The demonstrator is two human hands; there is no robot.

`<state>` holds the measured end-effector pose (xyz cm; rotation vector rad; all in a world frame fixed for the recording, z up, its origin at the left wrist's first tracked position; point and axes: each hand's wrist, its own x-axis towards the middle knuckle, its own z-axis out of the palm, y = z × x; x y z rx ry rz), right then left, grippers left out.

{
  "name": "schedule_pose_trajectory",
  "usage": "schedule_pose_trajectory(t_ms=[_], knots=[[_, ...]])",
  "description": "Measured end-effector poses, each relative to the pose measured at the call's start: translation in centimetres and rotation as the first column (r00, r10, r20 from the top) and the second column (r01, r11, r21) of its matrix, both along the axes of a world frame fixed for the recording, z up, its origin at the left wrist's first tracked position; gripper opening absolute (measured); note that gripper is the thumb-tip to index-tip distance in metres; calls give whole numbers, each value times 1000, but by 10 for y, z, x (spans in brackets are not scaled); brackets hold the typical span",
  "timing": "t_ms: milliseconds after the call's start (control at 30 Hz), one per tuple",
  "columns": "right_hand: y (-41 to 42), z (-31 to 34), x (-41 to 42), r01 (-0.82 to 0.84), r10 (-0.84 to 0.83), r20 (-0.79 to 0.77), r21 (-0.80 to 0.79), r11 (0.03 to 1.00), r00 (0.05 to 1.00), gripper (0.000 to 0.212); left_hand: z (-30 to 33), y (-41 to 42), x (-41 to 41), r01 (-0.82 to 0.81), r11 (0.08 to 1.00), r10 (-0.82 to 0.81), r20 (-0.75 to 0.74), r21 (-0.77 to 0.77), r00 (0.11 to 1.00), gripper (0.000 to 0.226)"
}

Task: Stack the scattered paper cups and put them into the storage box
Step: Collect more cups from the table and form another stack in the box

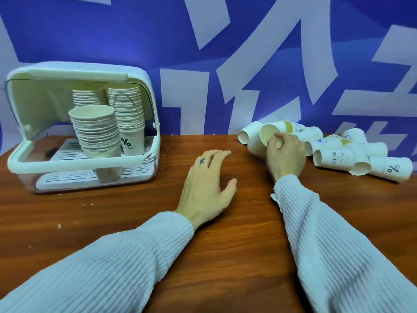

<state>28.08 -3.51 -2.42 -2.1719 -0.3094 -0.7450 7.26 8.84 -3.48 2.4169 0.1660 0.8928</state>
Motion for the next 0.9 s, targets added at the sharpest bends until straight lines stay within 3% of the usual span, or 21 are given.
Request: schedule_pose_trajectory(t_ms=[67, 133, 200, 233, 267, 333, 433, 533, 700, 833, 900], knots=[[2, 4, -26, -294, 310, -36, 230, 928, 950, 28, 1, -1, -3, -28, 1000, 29, -16, 5, 999, 83], [13, 3, -58, -558, 619, -110, 332, 760, 778, 31, 3, -1, -4, -36, 999, 35, -54, -18, 998, 107], [28, -1, -79, -670, 759, -161, 380, 638, 631, 46, 4, -1, -4, -57, 997, 51, -95, -60, 994, 113], [35, -2, -81, -675, 770, -159, 395, 623, 618, 51, 3, 0, -4, -76, 994, 68, -110, -75, 992, 110], [41, -2, -79, -649, 747, -142, 409, 642, 650, 51, 2, 1, -4, -92, 992, 81, -115, -90, 990, 107], [47, 0, -58, -498, 580, -117, 396, 771, 806, 39, 2, 3, -4, -98, 987, 84, -116, -125, 990, 105], [50, -1, -13, -251, 289, -146, 234, 939, 946, 25, 4, 3, -2, -56, 987, 38, -122, -151, 992, 108], [63, -10, 33, -180, 179, -197, 16, 984, 964, 50, 3, 4, 0, -26, 986, 4, -128, -166, 992, 109], [90, -14, 90, -67, 35, -121, -267, 961, 992, 68, 1, 7, 3, -38, 971, 15, -99, -235, 995, 109], [94, -15, 88, -50, 30, -101, -200, 979, 994, 57, 1, 10, 5, -41, 956, 12, -100, -290, 995, 108], [91, -10, 81, -141, 132, -135, -54, 989, 982, 44, 2, 11, 4, -46, 952, 12, -114, -301, 993, 108]])
